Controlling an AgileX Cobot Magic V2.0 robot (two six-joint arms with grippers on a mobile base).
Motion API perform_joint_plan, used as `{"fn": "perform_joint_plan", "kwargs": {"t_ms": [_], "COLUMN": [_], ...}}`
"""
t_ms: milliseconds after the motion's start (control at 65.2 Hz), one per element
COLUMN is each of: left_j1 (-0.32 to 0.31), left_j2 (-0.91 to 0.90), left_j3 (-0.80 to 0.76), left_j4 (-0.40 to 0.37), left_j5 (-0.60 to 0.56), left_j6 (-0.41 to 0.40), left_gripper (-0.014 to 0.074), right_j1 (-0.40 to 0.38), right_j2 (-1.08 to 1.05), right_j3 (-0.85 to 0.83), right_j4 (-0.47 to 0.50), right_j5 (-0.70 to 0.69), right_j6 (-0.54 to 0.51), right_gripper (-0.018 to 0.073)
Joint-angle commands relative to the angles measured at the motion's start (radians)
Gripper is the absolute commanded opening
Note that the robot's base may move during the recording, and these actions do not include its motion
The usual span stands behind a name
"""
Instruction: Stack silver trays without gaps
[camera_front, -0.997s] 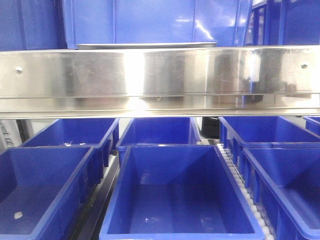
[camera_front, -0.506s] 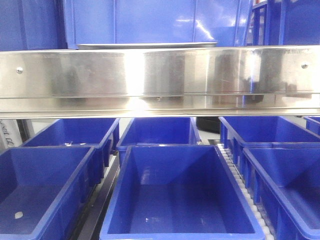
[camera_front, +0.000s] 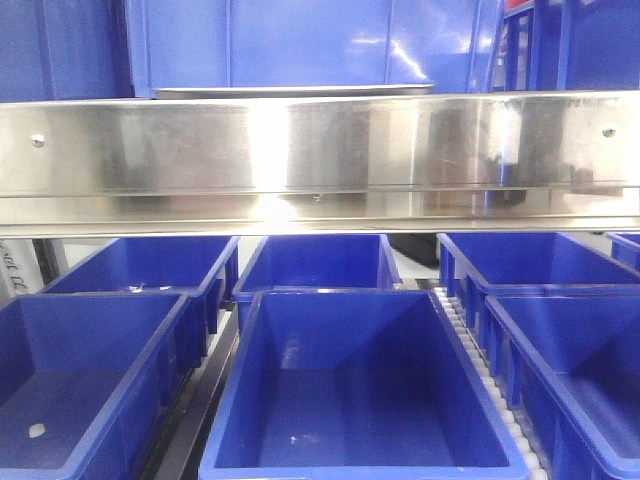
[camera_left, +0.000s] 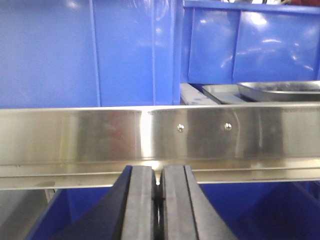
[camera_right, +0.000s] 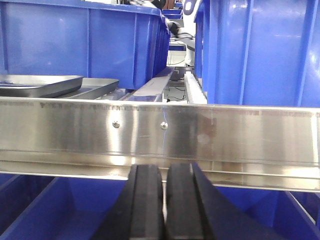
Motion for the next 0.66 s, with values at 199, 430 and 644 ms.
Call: {"fn": "perform_joint_plan", "kwargs": {"t_ms": [199,430,644], "left_j1": [-0.007,-0.007,-0.007], "left_j2": [-0.005,-0.005,-0.005], "left_j3": [-0.002,-0.002,-0.002], "left_j4": [0.002,0.002,0.002], "left_j5": [-0.028,-0.028,-0.028], "left_j6": [-0.005,-0.005,-0.005], "left_gripper": [0.0003,0.0003,0.0003], "right_j1": [-0.007,-0.007,-0.007], "right_j2": [-0.004,-0.004,-0.004], "right_j3": [0.0,0.0,0.0], "right_j4": [0.002,0.002,0.002], "right_j5": [-0.017,-0.017,-0.017], "right_j6": [-0.001,-0.001,-0.001], "right_gripper": [-0.0015,-0.0015,-0.0015]}}
